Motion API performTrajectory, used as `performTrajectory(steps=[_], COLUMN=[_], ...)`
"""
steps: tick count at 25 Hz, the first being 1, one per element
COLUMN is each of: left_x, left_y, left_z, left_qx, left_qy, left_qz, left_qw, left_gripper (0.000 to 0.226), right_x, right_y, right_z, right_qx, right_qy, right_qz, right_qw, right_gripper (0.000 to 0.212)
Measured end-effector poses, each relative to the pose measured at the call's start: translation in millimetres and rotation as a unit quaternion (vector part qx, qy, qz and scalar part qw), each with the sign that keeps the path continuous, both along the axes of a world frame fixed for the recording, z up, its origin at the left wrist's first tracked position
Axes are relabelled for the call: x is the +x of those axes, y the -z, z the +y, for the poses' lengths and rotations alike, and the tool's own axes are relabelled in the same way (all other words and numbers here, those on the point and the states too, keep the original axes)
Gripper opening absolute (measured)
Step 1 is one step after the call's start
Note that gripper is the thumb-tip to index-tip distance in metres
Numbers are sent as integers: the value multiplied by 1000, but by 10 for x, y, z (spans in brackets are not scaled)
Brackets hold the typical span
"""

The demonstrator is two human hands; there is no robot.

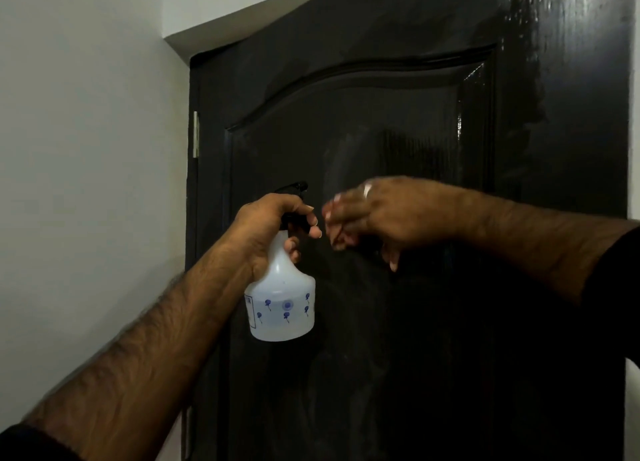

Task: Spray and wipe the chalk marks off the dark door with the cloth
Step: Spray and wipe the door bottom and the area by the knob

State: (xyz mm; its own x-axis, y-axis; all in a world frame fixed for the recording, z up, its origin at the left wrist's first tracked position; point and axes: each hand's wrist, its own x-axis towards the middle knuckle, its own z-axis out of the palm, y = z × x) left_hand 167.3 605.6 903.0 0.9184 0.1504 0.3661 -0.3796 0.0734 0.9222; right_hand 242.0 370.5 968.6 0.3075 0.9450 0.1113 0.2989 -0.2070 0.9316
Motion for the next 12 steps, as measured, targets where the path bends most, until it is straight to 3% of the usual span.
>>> performTrajectory(steps=[2, 3, 4, 6, 7, 8, 10, 11, 12], left_x=[29, 45, 65, 89, 103, 113, 146, 169, 189], left_y=[-35, -43, -43, -25, -18, -13, -14, -15, -14], left_z=[89, 129, 173, 250, 282, 309, 356, 376, 390], left_qx=[10, 8, 3, -4, -5, -3, 2, 1, -2], left_qy=[-1, -4, -7, -12, -13, -12, -10, -6, -1], left_qz=[4, 3, 2, 4, 6, 7, 8, 8, 9], left_qw=[1000, 1000, 1000, 1000, 1000, 1000, 1000, 1000, 1000], left_gripper=[17, 17, 17, 18, 18, 18, 19, 19, 20], right_x=[14, 22, 39, 192, 195, 198, 179, 168, 193], right_y=[-465, -539, -514, -134, -32, -111, -562, -751, -792], right_z=[-35, 2, 103, 364, 423, 407, 335, 279, 268], right_qx=[229, 296, 271, 48, -42, -58, 97, 210, 265], right_qy=[-22, -27, -29, -3, 27, 10, -63, -62, -49], right_qz=[-90, -119, -113, -2, 37, 48, -28, -70, -95], right_qw=[969, 948, 955, 999, 998, 997, 993, 973, 958], right_gripper=[84, 86, 84, 74, 71, 71, 79, 80, 78])
